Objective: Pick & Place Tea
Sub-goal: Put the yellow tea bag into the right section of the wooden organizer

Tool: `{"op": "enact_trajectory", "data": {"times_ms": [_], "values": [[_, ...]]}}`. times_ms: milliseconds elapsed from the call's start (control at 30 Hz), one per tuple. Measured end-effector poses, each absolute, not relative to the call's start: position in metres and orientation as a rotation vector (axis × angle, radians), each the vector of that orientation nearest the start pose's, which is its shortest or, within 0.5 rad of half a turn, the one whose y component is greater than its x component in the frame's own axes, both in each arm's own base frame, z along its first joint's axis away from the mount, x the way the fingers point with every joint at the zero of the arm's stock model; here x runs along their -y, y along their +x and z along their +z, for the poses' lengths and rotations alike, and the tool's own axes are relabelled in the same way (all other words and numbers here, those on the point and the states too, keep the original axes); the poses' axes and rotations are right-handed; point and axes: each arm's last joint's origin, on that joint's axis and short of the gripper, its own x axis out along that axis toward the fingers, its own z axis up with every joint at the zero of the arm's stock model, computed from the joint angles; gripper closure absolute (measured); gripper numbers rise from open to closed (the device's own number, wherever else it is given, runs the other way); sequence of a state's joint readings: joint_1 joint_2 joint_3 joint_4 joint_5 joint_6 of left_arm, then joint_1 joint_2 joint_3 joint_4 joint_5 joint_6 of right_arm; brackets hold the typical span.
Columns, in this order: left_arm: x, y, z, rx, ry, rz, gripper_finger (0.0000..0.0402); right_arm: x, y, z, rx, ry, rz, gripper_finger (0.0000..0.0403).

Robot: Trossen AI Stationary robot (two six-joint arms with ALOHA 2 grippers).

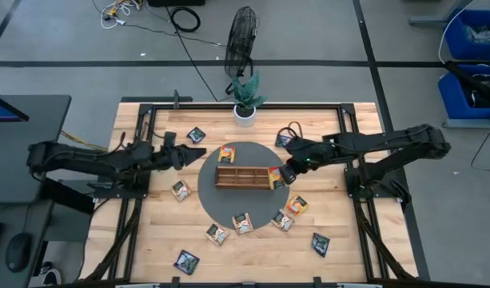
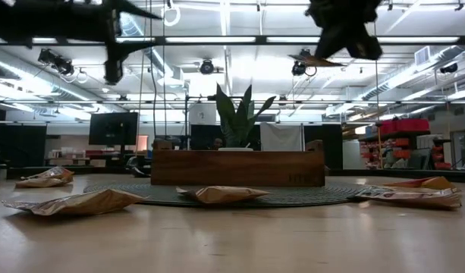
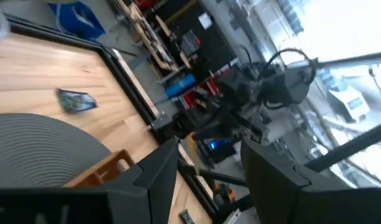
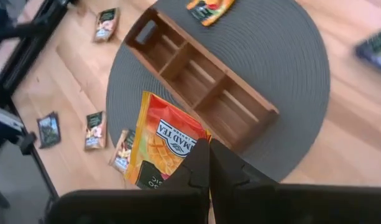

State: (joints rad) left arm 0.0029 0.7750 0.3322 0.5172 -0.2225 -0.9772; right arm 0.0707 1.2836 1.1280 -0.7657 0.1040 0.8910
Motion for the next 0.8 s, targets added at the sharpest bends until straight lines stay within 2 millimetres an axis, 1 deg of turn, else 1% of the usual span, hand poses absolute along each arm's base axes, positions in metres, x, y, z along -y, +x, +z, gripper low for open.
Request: {"op": "enact_trajectory", "data": {"times_ms": [167, 267, 367, 600, 800], "values": [[-0.006, 0.207, 0.266, 0.123, -0.959, 0.141, 0.0220, -0.014, 0.275, 0.320, -0.865, 0.638, -0.398, 0.0403], [-0.005, 0.227, 0.274, 0.096, -0.957, 0.134, 0.0220, -0.014, 0.285, 0.330, -0.847, 0.591, -0.371, 0.0403], [-0.005, 0.246, 0.281, 0.076, -0.944, 0.124, 0.0220, -0.013, 0.291, 0.340, -0.825, 0.560, -0.360, 0.0403], [-0.005, 0.284, 0.285, 0.038, -0.943, 0.126, 0.0220, -0.011, 0.294, 0.355, -0.777, 0.542, -0.366, 0.0403], [-0.002, 0.316, 0.290, -0.013, -0.897, 0.042, 0.0220, -0.010, 0.294, 0.358, -0.757, 0.519, -0.389, 0.0403]]}}
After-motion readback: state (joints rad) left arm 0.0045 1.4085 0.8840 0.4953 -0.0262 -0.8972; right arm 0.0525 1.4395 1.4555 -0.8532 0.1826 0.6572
